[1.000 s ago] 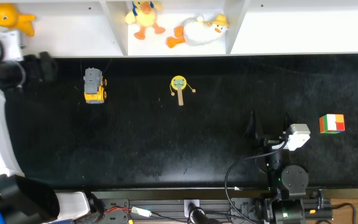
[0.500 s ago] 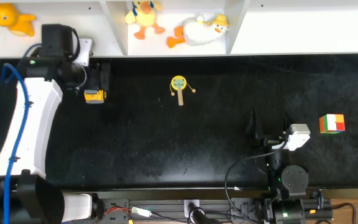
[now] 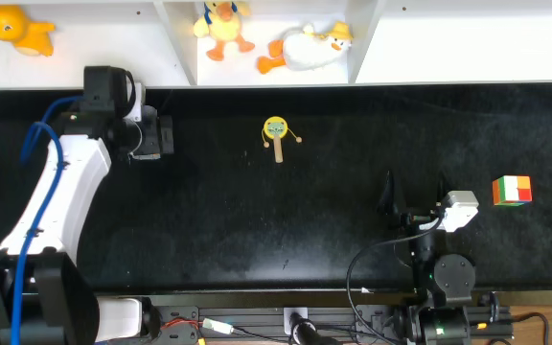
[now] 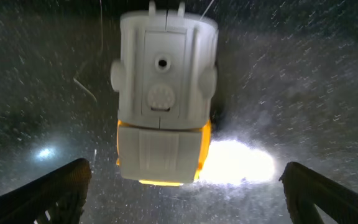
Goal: Store Toys
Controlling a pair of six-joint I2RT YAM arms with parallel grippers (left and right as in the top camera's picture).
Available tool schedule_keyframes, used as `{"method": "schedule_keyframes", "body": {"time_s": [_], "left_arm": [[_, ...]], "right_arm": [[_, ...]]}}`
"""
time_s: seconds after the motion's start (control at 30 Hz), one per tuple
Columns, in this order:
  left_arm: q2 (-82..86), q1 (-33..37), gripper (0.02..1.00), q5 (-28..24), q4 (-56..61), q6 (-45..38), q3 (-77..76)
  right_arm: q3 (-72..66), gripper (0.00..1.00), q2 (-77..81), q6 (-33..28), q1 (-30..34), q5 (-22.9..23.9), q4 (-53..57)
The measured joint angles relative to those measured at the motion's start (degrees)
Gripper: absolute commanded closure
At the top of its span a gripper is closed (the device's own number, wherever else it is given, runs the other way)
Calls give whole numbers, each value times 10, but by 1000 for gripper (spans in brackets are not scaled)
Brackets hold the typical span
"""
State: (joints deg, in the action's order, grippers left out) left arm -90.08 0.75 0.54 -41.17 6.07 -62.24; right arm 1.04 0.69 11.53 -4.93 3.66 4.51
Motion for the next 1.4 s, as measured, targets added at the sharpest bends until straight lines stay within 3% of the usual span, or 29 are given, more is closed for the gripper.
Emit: {"method": "schedule_keyframes", "body": {"time_s": [0.63, 1.23, 1.4], "left_arm": [[0, 0, 25, 30, 136, -2, 90], [-16, 0, 386, 47, 170, -7, 107], [-17, 0, 546, 46, 175, -9, 107]], "right_arm": [[0, 5, 0, 0, 0, 0, 0], [0, 5, 0, 0, 0, 0, 0], [0, 5, 0, 0, 0, 0, 0]]}}
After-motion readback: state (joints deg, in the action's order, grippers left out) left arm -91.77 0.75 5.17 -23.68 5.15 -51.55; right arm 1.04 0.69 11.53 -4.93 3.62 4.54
